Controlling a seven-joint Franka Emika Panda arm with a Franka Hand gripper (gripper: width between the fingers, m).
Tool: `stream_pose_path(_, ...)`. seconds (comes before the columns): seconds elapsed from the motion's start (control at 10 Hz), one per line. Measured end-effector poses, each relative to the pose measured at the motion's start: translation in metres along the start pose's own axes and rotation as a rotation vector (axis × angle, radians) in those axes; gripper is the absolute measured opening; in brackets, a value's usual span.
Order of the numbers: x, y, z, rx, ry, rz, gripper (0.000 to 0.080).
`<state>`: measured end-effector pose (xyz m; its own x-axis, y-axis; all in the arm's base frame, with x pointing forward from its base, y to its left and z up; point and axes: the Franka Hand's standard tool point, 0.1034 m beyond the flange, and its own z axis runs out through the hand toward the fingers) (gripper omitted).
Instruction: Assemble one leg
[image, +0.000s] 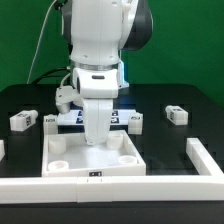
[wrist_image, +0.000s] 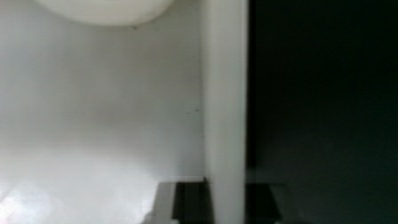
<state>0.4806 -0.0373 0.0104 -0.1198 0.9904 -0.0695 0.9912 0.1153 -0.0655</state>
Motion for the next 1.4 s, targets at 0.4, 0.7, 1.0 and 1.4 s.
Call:
stream_pose_path(0.4, 0.000, 0.002, -0.001, -0.007, 0.000, 0.000, 0.0062)
stream_pose_path(0.7, 0.000, 0.002, -0.001, -0.008, 0.000, 0.000, 0.0062)
stream_pose_path(1.0, 0.011, 0.005, -0.001, -0.011, 0.005, 0.026, 0.0062)
stream_pose_path(1.4, 0.060, 0.024, -0.005, -0.029, 0.022, 0.101, 0.0062)
